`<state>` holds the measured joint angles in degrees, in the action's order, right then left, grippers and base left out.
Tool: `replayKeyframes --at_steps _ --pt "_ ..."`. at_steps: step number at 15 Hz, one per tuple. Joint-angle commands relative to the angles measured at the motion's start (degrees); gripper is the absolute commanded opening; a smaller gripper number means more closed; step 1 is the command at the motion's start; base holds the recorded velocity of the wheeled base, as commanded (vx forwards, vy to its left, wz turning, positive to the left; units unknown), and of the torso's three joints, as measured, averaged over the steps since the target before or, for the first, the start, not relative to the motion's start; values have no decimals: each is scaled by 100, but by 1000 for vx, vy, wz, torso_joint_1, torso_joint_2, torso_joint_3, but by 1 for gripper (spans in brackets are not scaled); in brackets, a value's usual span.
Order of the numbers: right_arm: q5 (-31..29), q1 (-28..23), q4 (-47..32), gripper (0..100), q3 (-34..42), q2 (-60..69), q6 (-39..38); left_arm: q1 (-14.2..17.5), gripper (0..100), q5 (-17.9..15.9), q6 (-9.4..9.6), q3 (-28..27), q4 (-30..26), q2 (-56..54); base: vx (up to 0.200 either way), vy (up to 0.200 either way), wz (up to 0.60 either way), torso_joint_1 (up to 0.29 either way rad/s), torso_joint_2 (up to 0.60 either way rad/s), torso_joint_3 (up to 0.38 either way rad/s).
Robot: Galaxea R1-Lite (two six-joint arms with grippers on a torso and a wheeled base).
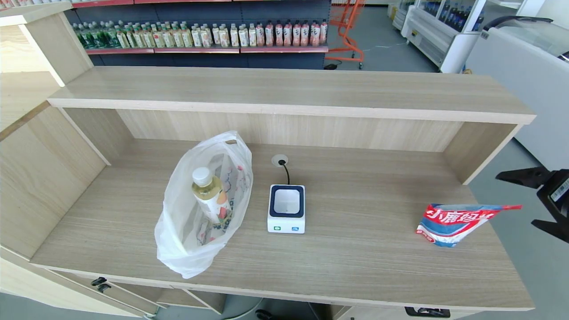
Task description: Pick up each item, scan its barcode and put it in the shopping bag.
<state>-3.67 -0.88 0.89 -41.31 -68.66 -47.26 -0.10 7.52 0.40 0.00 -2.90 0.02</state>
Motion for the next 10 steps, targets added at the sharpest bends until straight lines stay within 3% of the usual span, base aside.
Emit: replayKeyframes --at_steps 1,6,10 --pt "-178 -62 -221 100 -149 -218 -319 10 100 4 4 0 0 -2 0 0 0 0 0 0" --pt "-697 -387 -151 100 -254 -1334 -617 10 100 -5 4 0 0 -2 0 0 0 0 0 0" --pt "-749 -387 1098 100 -430 -2793 -521 10 100 4 4 0 0 -2 0 0 0 0 0 0"
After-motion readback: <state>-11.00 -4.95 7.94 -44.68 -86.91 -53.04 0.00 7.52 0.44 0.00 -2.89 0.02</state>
